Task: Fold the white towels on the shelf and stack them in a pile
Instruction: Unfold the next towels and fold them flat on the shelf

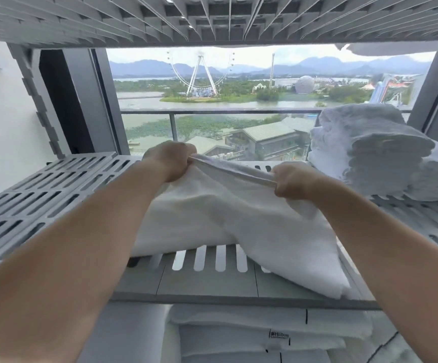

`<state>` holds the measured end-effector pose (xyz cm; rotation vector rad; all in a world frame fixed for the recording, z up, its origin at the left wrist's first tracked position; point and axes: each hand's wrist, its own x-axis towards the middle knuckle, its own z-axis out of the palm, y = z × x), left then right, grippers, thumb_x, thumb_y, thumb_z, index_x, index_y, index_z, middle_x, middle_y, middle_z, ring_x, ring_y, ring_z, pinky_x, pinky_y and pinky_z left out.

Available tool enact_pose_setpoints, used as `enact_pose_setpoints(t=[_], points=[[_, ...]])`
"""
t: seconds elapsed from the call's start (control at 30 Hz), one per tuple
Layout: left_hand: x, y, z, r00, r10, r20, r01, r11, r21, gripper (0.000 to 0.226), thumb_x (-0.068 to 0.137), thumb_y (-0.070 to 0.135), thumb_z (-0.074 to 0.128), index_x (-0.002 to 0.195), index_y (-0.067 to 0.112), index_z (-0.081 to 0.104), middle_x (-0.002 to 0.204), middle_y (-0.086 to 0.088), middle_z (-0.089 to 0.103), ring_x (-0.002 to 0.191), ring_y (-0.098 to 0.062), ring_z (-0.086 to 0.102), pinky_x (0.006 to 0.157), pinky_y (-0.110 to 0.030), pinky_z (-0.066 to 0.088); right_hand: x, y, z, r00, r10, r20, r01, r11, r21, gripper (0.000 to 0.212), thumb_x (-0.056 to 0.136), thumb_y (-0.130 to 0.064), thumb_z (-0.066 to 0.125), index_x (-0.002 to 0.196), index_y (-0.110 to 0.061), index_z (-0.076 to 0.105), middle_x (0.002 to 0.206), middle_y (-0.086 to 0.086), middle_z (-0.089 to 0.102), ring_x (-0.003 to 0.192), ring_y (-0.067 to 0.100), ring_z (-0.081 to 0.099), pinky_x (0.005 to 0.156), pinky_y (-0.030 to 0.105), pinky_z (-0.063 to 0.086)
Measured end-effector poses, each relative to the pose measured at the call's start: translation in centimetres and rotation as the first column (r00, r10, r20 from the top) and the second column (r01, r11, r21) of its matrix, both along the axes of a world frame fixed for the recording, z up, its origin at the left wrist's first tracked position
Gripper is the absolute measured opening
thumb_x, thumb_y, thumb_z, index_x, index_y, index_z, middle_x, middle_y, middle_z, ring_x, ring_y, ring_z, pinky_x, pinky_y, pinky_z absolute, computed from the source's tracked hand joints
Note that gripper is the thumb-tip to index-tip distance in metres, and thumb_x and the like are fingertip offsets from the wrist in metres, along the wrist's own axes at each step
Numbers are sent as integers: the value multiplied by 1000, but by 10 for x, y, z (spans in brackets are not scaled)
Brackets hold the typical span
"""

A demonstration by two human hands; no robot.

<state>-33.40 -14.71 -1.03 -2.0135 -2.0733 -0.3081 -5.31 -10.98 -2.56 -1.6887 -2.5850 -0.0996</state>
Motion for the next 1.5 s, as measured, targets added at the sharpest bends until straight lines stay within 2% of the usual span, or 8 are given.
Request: enact_pose_setpoints(t=[0.33,0.43,0.53,0.73,0.87,1.03,1.23,1.5], points=[[-7,59,11,983,32,-183,-92,940,-328,5,85,18,60,82,20,64,92,-4,67,86,-27,59,76,-30,47,-9,72,11,998,27,59,-29,999,34,25,79,-20,65,103,-18,71,109,7,68,101,27,61,84,32,52],[-8,80,-8,862,276,-425,-226,960,166,20,92,10,54,110,12,64,114,-14,65,108,-34,60,114,-59,29,-16,108,-1,988,-153,-15,149,924,352,46,85,-20,57,131,-18,50,133,15,50,125,38,45,112,55,29],[1,90,-44,836,206,-509,-15,935,354,27,94,1,50,117,5,63,119,-19,64,110,-37,61,111,-57,34,-28,122,-31,995,-23,-101,70,866,496,46,87,-16,52,133,-12,49,127,19,56,115,37,53,102,48,42],[-7,93,-80,928,212,-307,-189,977,103,27,101,34,47,95,18,67,85,-2,66,72,-25,61,57,-30,40,-41,122,-76,939,217,-268,-170,967,189,24,94,-32,47,98,-24,70,103,0,65,97,24,62,81,32,50],[-24,91,-79,854,186,-485,-201,979,22,44,97,59,48,91,20,69,93,-5,67,74,-24,55,60,-31,40,-42,122,-78,969,186,-165,-178,982,65,34,99,-39,41,119,-26,65,126,5,63,118,25,56,95,36,46],[-70,83,-59,690,466,-554,-500,860,101,31,93,18,55,119,19,70,126,-7,65,122,-32,52,111,-53,31,-41,122,-82,982,120,-146,-129,990,-54,41,103,-36,36,139,-23,52,146,3,50,132,26,47,109,40,39],[-56,82,-89,906,316,-283,-341,939,-44,38,84,-2,47,112,17,65,96,-4,59,84,-24,54,63,-35,42,-51,117,-87,967,18,-253,-48,992,-114,43,100,-24,37,142,-18,48,150,7,45,136,28,43,113,40,34],[-65,90,-83,931,317,-182,-337,937,-90,39,93,8,40,126,16,59,128,-12,52,118,-31,52,97,-43,44,-51,139,-72,954,-119,-275,129,991,20,43,92,-16,40,129,-23,61,133,7,62,124,29,51,105,42,39]])
